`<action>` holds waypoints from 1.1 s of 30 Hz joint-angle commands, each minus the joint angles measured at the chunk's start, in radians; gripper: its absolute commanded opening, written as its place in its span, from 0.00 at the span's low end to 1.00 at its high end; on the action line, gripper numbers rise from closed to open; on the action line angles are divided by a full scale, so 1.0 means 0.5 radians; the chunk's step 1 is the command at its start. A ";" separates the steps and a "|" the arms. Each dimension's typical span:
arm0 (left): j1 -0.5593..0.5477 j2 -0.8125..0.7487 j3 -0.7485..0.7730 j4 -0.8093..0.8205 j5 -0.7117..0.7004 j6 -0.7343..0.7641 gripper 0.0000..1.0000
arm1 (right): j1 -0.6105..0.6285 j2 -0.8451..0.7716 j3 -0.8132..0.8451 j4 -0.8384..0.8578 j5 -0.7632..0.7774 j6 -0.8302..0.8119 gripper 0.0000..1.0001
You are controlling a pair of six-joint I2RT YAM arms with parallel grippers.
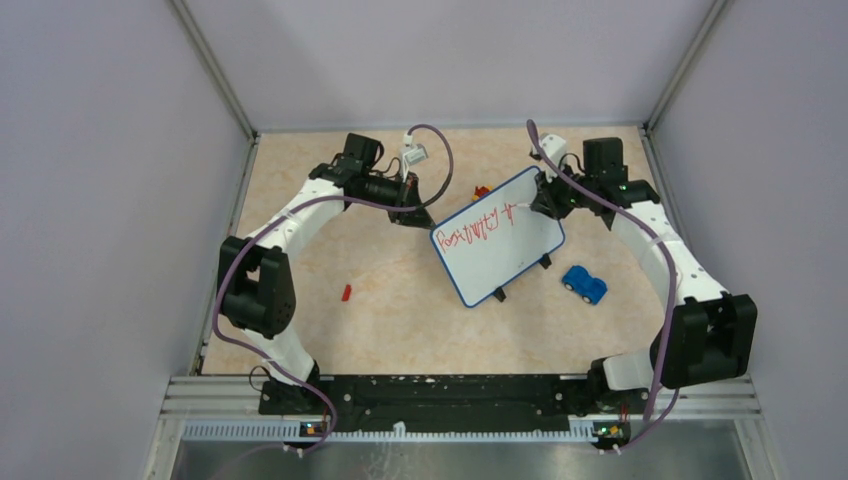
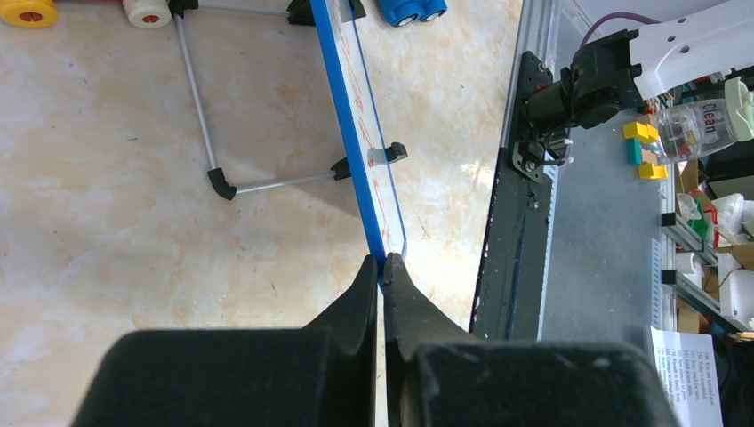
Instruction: Write a sentence on the whiteboard
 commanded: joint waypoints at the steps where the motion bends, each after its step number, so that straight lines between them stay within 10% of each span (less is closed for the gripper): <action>1: -0.005 -0.017 0.014 0.021 -0.009 0.047 0.00 | -0.027 0.007 0.060 0.076 0.025 -0.016 0.00; 18: -0.007 0.010 0.052 0.015 -0.026 0.050 0.01 | -0.028 -0.131 -0.077 -0.063 -0.082 -0.070 0.00; 33: -0.047 0.066 1.069 -0.557 -0.407 0.431 0.67 | -0.274 -0.259 0.203 -0.291 -0.625 0.097 0.00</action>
